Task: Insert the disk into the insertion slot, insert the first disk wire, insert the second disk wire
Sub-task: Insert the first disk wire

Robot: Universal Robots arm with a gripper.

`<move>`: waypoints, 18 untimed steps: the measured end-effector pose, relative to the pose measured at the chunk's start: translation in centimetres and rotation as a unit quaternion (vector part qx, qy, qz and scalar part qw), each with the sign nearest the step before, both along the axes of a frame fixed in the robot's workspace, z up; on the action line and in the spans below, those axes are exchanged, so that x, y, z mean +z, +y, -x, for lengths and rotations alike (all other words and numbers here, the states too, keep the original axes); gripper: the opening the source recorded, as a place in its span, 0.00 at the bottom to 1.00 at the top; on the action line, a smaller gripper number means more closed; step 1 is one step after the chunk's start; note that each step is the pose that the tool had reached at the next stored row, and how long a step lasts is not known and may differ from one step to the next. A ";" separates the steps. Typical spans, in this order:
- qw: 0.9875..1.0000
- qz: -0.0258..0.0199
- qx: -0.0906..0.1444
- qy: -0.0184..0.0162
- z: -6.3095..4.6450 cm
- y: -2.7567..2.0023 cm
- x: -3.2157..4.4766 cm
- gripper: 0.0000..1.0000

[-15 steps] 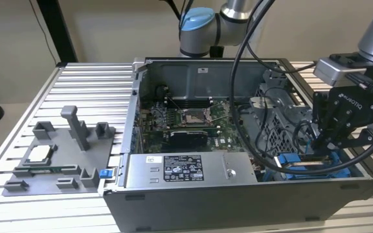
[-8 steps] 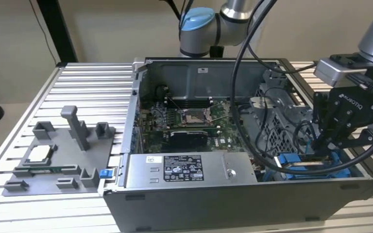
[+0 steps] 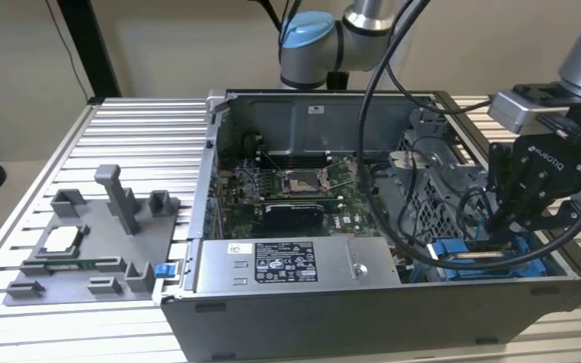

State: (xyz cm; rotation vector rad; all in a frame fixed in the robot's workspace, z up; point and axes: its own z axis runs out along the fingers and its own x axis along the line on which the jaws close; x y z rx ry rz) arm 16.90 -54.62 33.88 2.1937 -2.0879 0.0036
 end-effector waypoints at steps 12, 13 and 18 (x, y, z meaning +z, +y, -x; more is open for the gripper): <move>0.999 -0.003 -0.047 0.000 0.0 -0.02 -0.21 0.00; 0.999 -0.004 -0.047 0.000 -0.1 -0.03 -0.23 0.00; 0.999 -0.005 -0.047 0.001 -0.2 -0.20 -0.22 0.00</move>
